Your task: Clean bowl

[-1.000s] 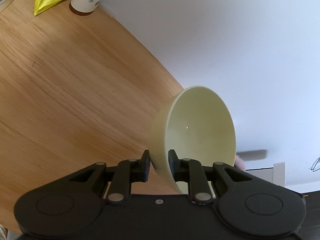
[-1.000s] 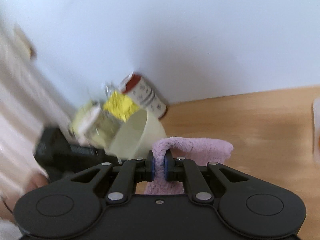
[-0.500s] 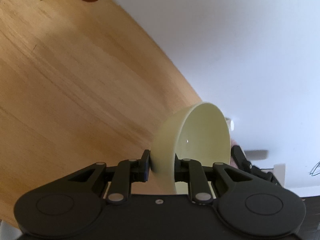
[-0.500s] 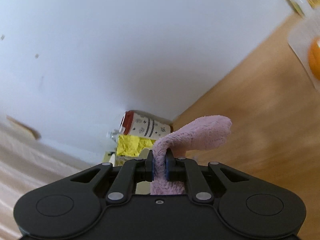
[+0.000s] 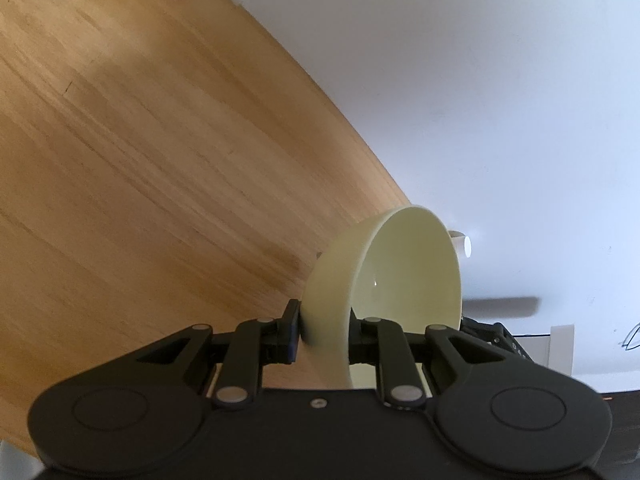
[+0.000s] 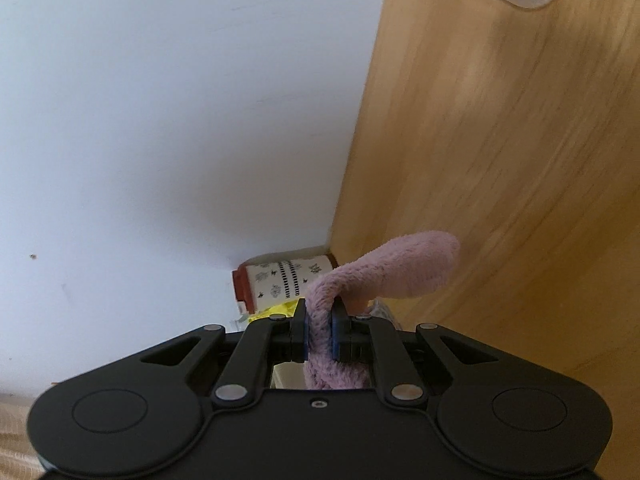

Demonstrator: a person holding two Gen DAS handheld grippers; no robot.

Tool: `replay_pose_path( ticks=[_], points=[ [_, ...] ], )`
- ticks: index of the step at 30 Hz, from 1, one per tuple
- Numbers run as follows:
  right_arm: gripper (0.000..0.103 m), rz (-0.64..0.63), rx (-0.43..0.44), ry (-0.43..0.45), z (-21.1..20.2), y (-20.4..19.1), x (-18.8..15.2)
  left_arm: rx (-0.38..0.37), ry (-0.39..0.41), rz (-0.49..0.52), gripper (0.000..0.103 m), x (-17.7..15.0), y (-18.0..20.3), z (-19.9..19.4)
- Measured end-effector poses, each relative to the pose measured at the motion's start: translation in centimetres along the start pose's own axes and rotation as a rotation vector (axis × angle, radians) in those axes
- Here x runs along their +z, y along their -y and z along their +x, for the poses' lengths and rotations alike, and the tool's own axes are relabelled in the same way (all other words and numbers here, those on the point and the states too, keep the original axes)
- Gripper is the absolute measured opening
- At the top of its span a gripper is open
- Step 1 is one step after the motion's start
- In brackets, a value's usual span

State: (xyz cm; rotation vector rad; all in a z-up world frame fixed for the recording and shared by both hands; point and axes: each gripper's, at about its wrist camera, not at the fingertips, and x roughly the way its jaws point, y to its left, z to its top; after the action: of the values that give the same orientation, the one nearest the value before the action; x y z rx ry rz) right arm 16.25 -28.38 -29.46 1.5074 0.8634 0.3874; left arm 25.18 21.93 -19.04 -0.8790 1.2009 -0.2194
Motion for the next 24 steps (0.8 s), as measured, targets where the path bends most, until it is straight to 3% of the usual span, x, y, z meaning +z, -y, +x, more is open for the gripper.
replay_pose_path(
  ticks=[9, 15, 24],
  points=[
    [0.013, -0.016, -0.115, -0.022, 2.1, 0.9, 0.8, 0.009, -0.008, -0.012, 0.017, -0.3, 0.1, 0.5],
    [0.013, 0.002, -0.085, -0.061, 2.5, 0.7, 1.5, -0.009, 0.004, -0.007, 0.016, -0.1, 0.1, 0.1],
    [0.013, -0.116, -0.058, -0.148, 2.1, -2.6, 2.6, 0.001, -0.006, 0.092, 0.016, 0.4, 1.2, -0.3]
  ],
)
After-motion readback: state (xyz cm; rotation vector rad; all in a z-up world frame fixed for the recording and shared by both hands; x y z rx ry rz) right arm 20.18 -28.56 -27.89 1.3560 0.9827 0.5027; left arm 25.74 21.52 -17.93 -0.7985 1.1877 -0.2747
